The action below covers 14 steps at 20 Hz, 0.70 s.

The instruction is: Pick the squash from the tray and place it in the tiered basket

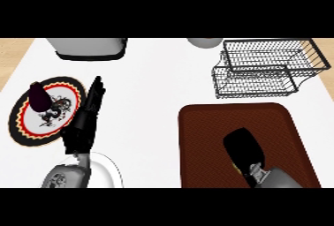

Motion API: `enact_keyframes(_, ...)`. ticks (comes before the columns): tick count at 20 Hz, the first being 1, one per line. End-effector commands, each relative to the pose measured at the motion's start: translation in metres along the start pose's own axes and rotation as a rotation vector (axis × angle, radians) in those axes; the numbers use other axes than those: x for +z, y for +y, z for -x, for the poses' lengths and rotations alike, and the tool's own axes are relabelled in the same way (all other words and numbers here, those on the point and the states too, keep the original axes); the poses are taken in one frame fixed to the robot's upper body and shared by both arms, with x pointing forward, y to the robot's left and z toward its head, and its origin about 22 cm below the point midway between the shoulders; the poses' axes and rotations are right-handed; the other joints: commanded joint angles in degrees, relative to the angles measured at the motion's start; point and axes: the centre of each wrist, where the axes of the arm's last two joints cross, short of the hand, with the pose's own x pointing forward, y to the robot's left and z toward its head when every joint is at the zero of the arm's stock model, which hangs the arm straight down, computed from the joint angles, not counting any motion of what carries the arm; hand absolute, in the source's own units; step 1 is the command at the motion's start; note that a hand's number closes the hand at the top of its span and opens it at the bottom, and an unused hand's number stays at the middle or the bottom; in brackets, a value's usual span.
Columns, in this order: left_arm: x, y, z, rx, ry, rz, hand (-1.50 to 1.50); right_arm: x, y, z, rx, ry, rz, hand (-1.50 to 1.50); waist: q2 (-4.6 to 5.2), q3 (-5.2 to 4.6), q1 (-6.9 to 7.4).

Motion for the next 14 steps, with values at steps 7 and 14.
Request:
enact_keyframes(7,-0.006,0.009,-0.001,-0.013,-0.016,-0.019,0.0,-0.02,-0.033,-0.027,-0.338,0.286,0.056,1.5,0.26,0.19,-0.19)
enact_keyframes(14,-0.005,-0.001,0.005,-0.007,0.023,-0.008,0.0,0.007,-0.08,-0.024,-0.395,0.434,0.234,1.5,0.09,0.17,-0.43)
